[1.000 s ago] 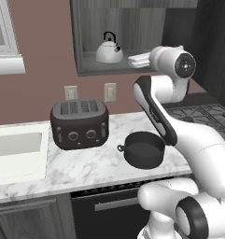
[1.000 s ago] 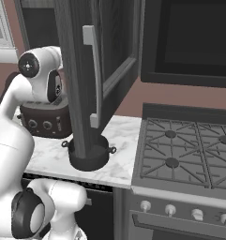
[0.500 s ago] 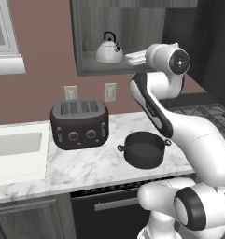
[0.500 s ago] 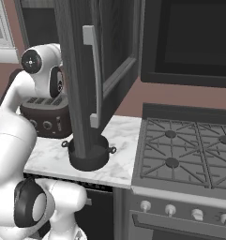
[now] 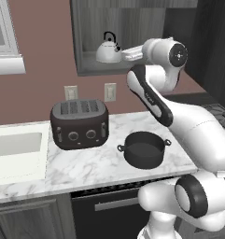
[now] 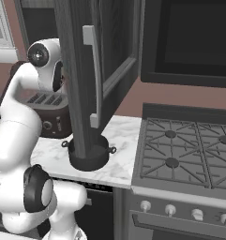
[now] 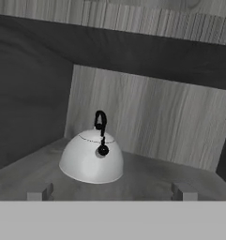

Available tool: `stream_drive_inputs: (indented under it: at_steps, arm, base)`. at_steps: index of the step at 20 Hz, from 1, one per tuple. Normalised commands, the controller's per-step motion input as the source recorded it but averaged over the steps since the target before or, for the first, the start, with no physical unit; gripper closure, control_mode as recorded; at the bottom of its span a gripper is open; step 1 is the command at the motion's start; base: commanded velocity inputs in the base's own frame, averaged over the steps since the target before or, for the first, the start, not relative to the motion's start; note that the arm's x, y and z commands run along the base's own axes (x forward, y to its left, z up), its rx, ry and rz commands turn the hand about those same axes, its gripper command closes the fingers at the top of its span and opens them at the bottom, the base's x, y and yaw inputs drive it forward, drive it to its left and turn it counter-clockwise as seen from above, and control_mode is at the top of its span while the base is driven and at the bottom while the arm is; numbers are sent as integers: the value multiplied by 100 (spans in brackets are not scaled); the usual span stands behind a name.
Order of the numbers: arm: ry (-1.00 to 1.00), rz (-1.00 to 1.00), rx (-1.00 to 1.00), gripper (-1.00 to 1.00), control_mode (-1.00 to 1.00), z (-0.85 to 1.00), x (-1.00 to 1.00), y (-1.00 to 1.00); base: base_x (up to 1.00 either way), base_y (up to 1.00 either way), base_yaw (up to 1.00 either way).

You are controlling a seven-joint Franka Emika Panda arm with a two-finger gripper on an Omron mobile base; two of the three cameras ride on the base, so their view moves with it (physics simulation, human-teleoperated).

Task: Pick the kettle from the cabinet and place it on a stove burner. Then pick the pot from the counter and place it on another stove burner. Finally, turn both burners on.

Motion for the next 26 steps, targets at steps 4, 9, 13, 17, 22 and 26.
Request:
stream_drive_inputs:
  at_steps: [4,9,13,17,22,26]
  arm:
    - [0,10,0,-100,-100,8,37,0]
    - [0,10,0,-100,-100,5,41,0]
    - [0,9,0,-100,-100,0,24,0]
    - [0,6,0,-100,-100,0,19,0]
    - [1,2,0,-100,-100,0,39,0]
    - [3,0,0,-100,-100,0,44,0]
  base:
    - [0,0,0]
    - [0,0,0]
    - [0,0,0]
    - [0,0,0]
    - [0,0,0]
    - [0,0,0]
